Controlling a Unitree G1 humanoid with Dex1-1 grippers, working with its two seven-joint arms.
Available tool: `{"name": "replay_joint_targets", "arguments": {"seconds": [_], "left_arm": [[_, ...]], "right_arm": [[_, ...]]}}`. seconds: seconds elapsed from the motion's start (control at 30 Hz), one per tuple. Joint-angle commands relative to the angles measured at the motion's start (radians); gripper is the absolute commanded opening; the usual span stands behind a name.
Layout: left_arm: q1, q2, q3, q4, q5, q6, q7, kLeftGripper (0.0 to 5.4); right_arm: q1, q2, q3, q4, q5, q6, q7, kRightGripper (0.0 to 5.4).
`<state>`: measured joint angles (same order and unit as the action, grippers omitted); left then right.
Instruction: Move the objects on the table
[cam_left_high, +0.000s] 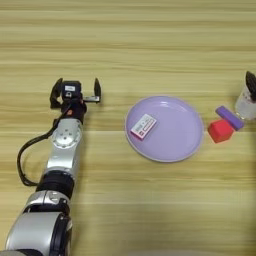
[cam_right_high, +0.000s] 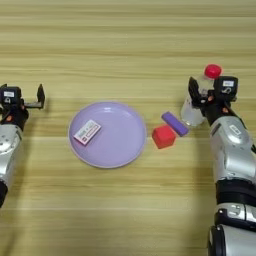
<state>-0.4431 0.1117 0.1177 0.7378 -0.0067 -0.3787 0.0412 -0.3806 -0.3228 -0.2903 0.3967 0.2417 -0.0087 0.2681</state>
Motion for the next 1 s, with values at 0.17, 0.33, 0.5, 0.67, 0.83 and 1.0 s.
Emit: {"name": "replay_joint_targets", "arguments": {"seconds": [0.17,0.33,0.5,0.67,0.83,1.0], "left_arm": [[0.005,0.002,0.003,0.001,0.000,0.005,0.007,5.40],[0.002,0.002,0.002,0.004,0.001,0.005,0.008,5.40],[0.004,-0.001,0.000,0.000,0.002,0.008,0.009,5.40],[0.006,-0.002,0.000,-0.003,0.003,0.007,0.012,5.40],[0.005,-0.003,-0.001,-0.003,0.003,0.007,0.012,5.40],[0.004,-0.005,-0.002,0.000,0.003,0.006,0.014,5.40]], "right_arm": [[0.012,0.015,0.006,-0.017,0.014,0.024,0.004,3.02],[0.017,0.019,0.011,-0.079,0.006,0.018,-0.009,3.02],[0.009,0.015,0.030,-0.139,-0.019,0.020,-0.022,3.02],[0.034,0.030,0.055,-0.282,-0.012,0.060,-0.030,3.02],[0.058,0.039,0.076,-0.407,-0.013,0.098,-0.034,3.01],[0.061,0.056,0.109,-0.490,-0.013,0.134,-0.033,3.00]]}}
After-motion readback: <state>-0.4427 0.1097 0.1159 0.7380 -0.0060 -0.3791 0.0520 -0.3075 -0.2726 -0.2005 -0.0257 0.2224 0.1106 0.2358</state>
